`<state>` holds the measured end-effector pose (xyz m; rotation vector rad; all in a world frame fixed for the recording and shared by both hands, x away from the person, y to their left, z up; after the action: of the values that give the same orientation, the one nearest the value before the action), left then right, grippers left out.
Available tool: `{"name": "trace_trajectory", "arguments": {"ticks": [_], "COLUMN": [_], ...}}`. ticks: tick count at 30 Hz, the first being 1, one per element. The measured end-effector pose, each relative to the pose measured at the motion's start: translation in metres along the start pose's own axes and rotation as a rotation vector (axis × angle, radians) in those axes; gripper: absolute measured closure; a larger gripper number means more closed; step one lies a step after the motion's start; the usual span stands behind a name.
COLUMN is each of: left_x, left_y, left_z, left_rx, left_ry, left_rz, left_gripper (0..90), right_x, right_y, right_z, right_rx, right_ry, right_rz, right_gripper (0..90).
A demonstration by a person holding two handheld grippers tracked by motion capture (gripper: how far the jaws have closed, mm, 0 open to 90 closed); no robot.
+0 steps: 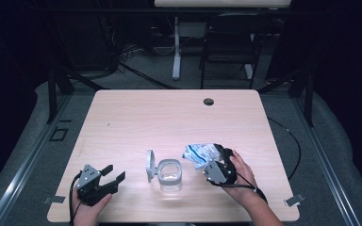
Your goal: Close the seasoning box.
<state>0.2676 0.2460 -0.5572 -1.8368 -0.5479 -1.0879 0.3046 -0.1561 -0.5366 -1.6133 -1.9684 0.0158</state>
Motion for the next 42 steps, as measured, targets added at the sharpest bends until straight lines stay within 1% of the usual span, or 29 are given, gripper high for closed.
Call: {"name": "trace_trajectory", "arguments": {"ticks": [2,4,6,9,10,11,13,15,17,18,19,21,22,23,24,27,28,29,30,31,32,33,34,35,37,38,39,40,42], "left_x": [0.0,0.0,0.0,0.0,0.0,0.0,-0.001,0.0,0.0,0.0,-0.001,-0.001,-0.001,-0.001,0.0,0.0,0.0,0.0,0.0,-0.001,-0.001,-0.001,-0.001,-0.001,-0.001,0.0,-0.001,-0.001,-0.001], "left_y": [0.0,0.0,0.0,0.0,0.0,0.0,0.0,0.0,-0.001,0.0,0.0,-0.001,-0.001,-0.001,-0.001,-0.002,-0.002,-0.002,-0.002,-0.002,-0.002,-0.001,-0.001,-0.001,-0.002,-0.002,-0.002,-0.002,-0.002], "left_z": [0.0,0.0,0.0,0.0,0.0,0.0,0.0,0.001,0.001,0.001,0.001,0.001,0.001,0.001,0.001,0.001,0.001,0.002,0.001,0.001,0.001,0.001,0.001,0.001,0.001,0.001,0.001,0.001,0.002], "left_rx": [0.001,0.003,0.003,0.004,0.004,0.004,0.004,0.005,0.004,0.005,0.005,0.005,0.008,0.01,0.01,0.008,0.009,0.009,0.009,0.008,0.008,0.008,0.007,0.007,0.007,0.008,0.008,0.009,0.009], "left_ry": [0.001,0.002,0.003,0.004,0.004,0.003,0.004,0.007,0.006,0.003,-0.001,-0.001,0.0,0.001,0.0,0.0,0.001,0.003,0.002,0.002,0.004,0.003,0.002,0.002,0.002,0.002,-0.002,-0.003,-0.003], "left_rz": [0.0,-0.001,0.0,0.001,0.0,0.0,0.0,-0.001,-0.005,-0.01,-0.01,-0.01,-0.008,-0.009,-0.012,-0.013,-0.008,-0.006,-0.007,-0.006,-0.005,-0.005,-0.005,-0.005,-0.006,-0.007,-0.008,-0.007,-0.008], "left_gripper": [40.4,40.4,40.7,40.8,40.8,40.8,40.8,40.9,40.9,40.9,40.9,40.9,40.9,40.9,40.9,40.9,40.9,40.9,40.9,40.9,40.9,40.9,40.9,40.9,40.9,40.9,40.9,40.9,40.9], "right_x": [0.0,0.001,0.002,0.004,0.004,0.005,0.005,0.006,0.006,0.007,0.007,0.007,0.008,0.008,0.008,0.01,0.011,0.012,0.012,0.013,0.014,0.014,0.015,0.016,0.017,0.017,0.017,0.018,0.018], "right_y": [0.002,0.001,0.003,0.002,0.003,0.002,0.003,0.003,0.004,0.004,0.004,0.005,0.004,0.004,0.005,0.004,0.005,0.005,0.004,0.005,0.005,0.005,0.005,0.005,0.005,0.006,0.006,0.006,0.007], "right_z": [0.001,0.001,0.002,0.003,0.003,0.003,0.004,0.005,0.006,0.006,0.006,0.007,0.006,0.006,0.007,0.007,0.007,0.007,0.007,0.008,0.008,0.008,0.008,0.009,0.009,0.009,0.009,0.009,0.011], "right_rx": [-0.003,-0.005,-0.01,-0.026,-0.031,-0.031,-0.035,-0.037,-0.039,-0.04,-0.044,-0.045,-0.047,-0.049,-0.05,-0.052,-0.061,-0.057,-0.055,-0.058,-0.061,-0.063,-0.062,-0.065,-0.066,-0.068,-0.067,-0.068,-0.068], "right_ry": [-0.001,-0.036,-0.048,-0.087,-0.09,-0.103,-0.103,-0.118,-0.113,-0.132,-0.139,-0.137,-0.155,-0.167,-0.171,-0.194,-0.204,-0.214,-0.218,-0.217,-0.221,-0.227,-0.242,-0.237,-0.257,-0.253,-0.256,-0.27,-0.271], "right_rz": [-0.013,0.002,-0.007,-0.008,-0.022,-0.016,-0.026,-0.018,-0.033,-0.019,-0.022,-0.03,-0.015,-0.011,-0.017,-0.009,-0.017,-0.009,-0.006,-0.016,-0.015,-0.013,0.0,-0.01,0.005,-0.004,-0.001,0.012,0.01], "right_gripper": [43.6,43.6,43.6,43.6,43.6,43.7,43.7,43.7,43.7,43.7,43.7,43.8,43.8,43.8,43.8,44.0,44.0,44.0,44.0,44.1,44.1,44.1,44.1,44.1,44.1,44.2,44.2,44.2,44.2]}}
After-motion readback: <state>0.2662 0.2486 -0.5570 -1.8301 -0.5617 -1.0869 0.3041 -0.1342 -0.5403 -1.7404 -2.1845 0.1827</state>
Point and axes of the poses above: each handheld gripper's, and its own axes: y roughly forward along the jaws, x roughly out of its top, z roughly to its left, the point moved 1 cm from there along y, roughly forward along the jaws, and after that the axes turned 6 degrees about -y, right-handed, at the moved point
